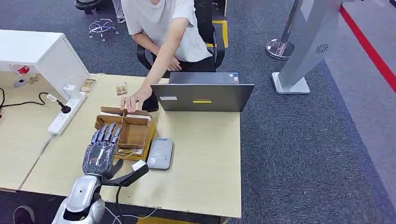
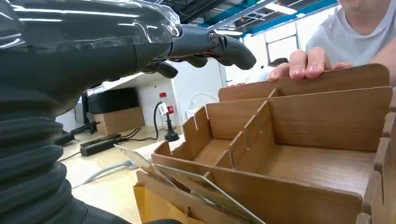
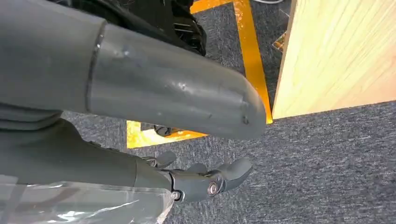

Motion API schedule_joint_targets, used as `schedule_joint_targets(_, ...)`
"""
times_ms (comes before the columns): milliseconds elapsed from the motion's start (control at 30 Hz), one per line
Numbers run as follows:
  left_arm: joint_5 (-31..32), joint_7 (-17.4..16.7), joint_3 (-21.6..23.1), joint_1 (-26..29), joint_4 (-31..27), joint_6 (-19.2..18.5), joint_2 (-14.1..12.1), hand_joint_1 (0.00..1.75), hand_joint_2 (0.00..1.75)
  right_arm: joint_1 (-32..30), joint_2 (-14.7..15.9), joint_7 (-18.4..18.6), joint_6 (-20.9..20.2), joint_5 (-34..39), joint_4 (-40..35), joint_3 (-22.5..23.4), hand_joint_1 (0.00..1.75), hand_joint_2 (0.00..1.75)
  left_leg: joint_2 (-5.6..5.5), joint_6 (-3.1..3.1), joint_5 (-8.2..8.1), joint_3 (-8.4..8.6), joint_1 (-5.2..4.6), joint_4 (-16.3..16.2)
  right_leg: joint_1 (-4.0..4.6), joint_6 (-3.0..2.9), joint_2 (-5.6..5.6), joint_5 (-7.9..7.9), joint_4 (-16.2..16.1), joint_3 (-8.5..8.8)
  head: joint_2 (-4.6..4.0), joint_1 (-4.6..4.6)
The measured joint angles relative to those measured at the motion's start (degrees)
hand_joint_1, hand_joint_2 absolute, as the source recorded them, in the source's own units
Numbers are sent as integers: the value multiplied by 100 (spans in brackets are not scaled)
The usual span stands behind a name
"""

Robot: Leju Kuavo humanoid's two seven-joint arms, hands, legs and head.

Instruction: Pass the card to the sensor for recognition and then transmit it.

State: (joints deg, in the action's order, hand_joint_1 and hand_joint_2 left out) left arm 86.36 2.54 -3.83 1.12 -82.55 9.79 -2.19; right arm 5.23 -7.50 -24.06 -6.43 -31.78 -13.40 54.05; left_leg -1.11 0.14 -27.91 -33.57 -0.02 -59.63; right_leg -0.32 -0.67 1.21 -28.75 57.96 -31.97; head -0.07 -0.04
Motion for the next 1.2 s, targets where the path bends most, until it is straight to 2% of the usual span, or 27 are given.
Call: schedule_joint_targets(1200, -15, 55, 0, 26, 98, -4, 0, 0, 175, 2, -2, -2, 28, -68, 0, 24, 0, 0, 0, 0, 0, 0, 0, 0, 0, 0, 0, 0, 0, 0, 0, 0)
